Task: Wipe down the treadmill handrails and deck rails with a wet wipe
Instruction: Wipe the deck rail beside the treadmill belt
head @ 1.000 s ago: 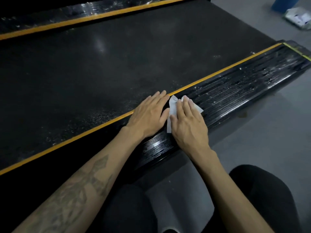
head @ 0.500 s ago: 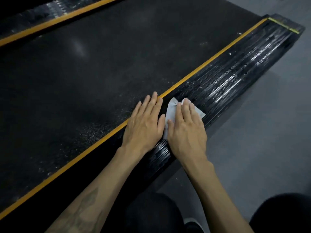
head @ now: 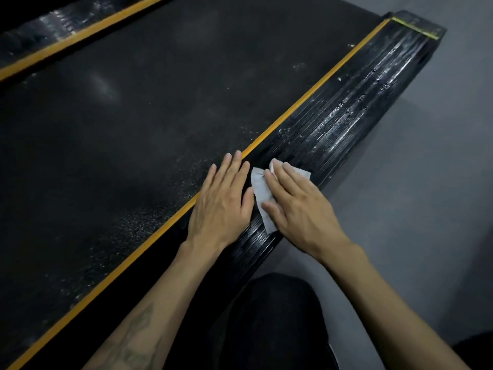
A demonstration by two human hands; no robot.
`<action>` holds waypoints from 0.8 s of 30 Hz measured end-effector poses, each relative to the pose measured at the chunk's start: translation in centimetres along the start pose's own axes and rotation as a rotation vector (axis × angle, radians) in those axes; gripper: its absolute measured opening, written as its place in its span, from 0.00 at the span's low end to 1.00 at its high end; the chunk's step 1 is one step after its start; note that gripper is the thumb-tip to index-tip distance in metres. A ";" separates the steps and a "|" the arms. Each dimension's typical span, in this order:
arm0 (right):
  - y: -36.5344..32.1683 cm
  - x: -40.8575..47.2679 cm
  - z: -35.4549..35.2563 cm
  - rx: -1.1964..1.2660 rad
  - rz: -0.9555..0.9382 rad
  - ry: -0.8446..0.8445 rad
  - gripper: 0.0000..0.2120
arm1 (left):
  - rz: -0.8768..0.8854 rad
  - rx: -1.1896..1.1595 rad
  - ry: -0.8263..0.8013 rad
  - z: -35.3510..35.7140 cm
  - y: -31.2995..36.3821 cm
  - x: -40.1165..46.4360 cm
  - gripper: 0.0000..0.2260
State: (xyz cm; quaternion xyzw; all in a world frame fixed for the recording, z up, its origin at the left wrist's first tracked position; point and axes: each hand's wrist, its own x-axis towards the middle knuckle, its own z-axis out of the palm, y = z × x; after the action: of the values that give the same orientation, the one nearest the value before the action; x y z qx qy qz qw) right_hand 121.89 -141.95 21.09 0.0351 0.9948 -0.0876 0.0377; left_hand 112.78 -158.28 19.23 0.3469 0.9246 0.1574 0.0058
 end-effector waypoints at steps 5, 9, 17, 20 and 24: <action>-1.9 -1.4 1.3 0.027 0.176 0.082 0.31 | -0.019 -0.009 -0.028 -0.4 0.3 0.2 0.26; -1.3 -1.3 1.3 0.042 0.098 0.053 0.33 | -0.035 -0.009 -0.021 -0.4 0.3 0.1 0.26; -1.5 -1.8 1.7 -0.001 0.089 0.063 0.29 | -0.073 0.047 -0.031 -0.3 1.1 0.3 0.26; 0.1 -1.0 1.3 -0.009 0.006 0.029 0.30 | -0.156 0.052 -0.030 0.2 2.2 0.1 0.27; 1.1 -2.5 1.2 -0.032 0.079 0.007 0.31 | -0.226 0.115 -0.023 1.0 3.5 0.0 0.28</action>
State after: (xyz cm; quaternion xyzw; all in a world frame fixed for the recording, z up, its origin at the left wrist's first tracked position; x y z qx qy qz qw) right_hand 124.56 -141.26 19.90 0.0740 0.9941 -0.0701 0.0380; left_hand 115.13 -155.56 19.32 0.2418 0.9652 0.0983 0.0140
